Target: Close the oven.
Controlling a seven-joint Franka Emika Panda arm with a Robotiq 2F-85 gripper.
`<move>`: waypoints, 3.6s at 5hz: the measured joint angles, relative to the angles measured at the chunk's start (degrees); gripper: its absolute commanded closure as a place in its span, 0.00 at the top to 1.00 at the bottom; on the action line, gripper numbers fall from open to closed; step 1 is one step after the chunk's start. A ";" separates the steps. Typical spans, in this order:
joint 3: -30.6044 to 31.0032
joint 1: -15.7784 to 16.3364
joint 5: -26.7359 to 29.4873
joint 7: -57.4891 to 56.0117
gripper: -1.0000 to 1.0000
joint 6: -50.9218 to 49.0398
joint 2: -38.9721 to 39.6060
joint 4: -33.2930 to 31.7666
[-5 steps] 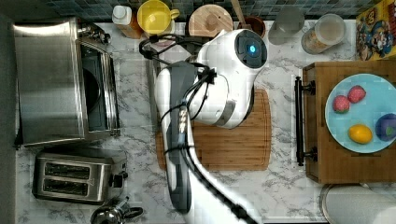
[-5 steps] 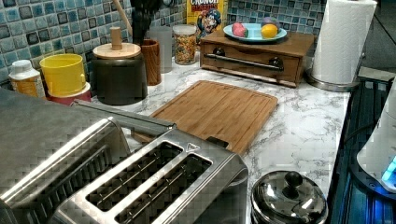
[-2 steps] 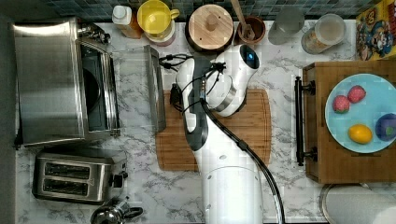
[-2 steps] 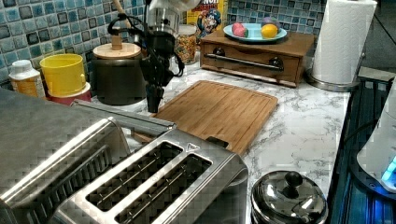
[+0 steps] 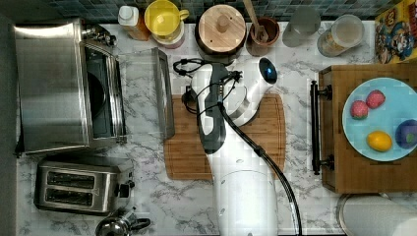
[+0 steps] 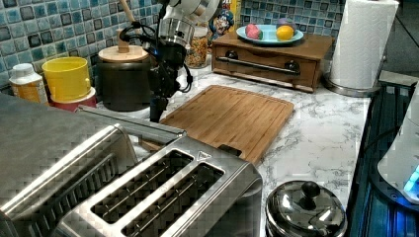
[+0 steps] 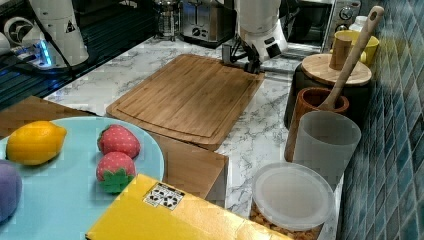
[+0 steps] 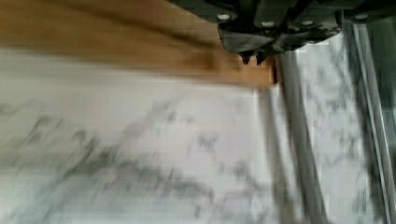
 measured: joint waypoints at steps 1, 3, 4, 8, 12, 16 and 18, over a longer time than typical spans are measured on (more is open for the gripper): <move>1.19 -0.90 4.00 -2.91 0.00 2.32 -0.25 0.22; 4.49 -1.76 3.27 -3.58 0.00 -0.20 1.09 2.29; 4.67 -0.31 3.02 -3.47 0.00 -2.46 1.76 3.47; 3.02 0.58 -3.05 -0.17 0.00 -12.52 7.08 12.81; 2.64 0.86 -2.41 3.75 0.00 -14.70 7.02 12.48; 4.52 4.70 -8.87 9.23 0.00 -11.16 -5.41 7.78; 6.05 15.24 -29.22 28.96 0.00 -5.37 -6.45 12.98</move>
